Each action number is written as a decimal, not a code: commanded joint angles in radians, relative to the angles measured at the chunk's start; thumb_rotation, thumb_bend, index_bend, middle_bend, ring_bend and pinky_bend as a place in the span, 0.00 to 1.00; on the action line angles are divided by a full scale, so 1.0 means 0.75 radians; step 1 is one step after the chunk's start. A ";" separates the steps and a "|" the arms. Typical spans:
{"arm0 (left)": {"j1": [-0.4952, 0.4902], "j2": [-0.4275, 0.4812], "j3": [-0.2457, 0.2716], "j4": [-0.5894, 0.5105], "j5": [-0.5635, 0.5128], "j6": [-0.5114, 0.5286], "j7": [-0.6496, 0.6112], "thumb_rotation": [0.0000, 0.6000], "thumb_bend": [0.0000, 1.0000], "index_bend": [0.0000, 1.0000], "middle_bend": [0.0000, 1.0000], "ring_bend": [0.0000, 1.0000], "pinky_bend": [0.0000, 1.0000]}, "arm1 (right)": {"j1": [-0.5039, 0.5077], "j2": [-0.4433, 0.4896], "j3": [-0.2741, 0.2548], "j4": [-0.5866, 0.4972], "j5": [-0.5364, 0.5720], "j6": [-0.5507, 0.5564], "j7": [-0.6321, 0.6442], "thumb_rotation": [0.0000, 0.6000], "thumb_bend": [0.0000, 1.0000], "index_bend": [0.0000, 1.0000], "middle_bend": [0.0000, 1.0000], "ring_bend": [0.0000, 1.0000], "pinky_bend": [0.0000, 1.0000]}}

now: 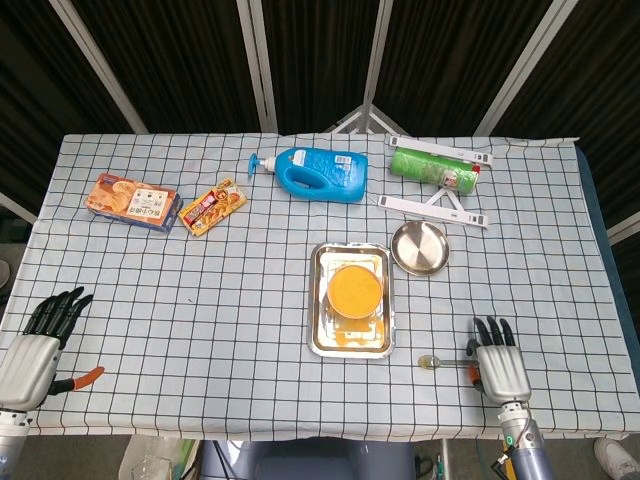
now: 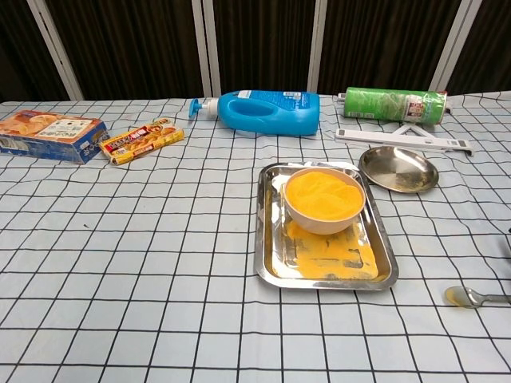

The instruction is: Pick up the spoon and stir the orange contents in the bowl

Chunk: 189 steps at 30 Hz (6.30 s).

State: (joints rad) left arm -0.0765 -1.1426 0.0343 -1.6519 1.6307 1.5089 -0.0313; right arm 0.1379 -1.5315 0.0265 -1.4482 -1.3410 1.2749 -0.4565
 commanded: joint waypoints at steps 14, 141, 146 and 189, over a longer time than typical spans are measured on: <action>-0.001 -0.001 -0.001 -0.001 -0.002 -0.001 0.003 1.00 0.00 0.00 0.00 0.00 0.00 | -0.006 -0.048 0.002 0.053 0.032 0.007 0.009 1.00 0.44 0.49 0.13 0.00 0.00; -0.026 0.047 0.027 -0.023 0.001 -0.055 -0.095 1.00 0.00 0.00 0.00 0.00 0.00 | 0.485 -0.031 0.164 -0.551 0.462 0.189 -0.579 1.00 0.44 0.39 0.21 0.00 0.00; -0.026 0.046 0.028 -0.026 0.000 -0.058 -0.088 1.00 0.00 0.00 0.00 0.00 0.00 | 0.463 -0.018 0.111 -0.550 0.434 0.172 -0.546 1.00 0.44 0.50 0.21 0.00 0.00; -0.031 0.057 0.032 -0.031 -0.003 -0.071 -0.108 1.00 0.00 0.00 0.00 0.00 0.00 | 0.580 -0.178 0.249 -0.376 0.637 0.130 -0.650 1.00 0.44 0.49 0.21 0.00 0.00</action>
State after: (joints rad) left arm -0.0996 -1.0996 0.0587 -1.6751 1.6282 1.4555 -0.1122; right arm 0.5722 -1.6640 0.2121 -1.7305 -0.8636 1.3720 -0.9448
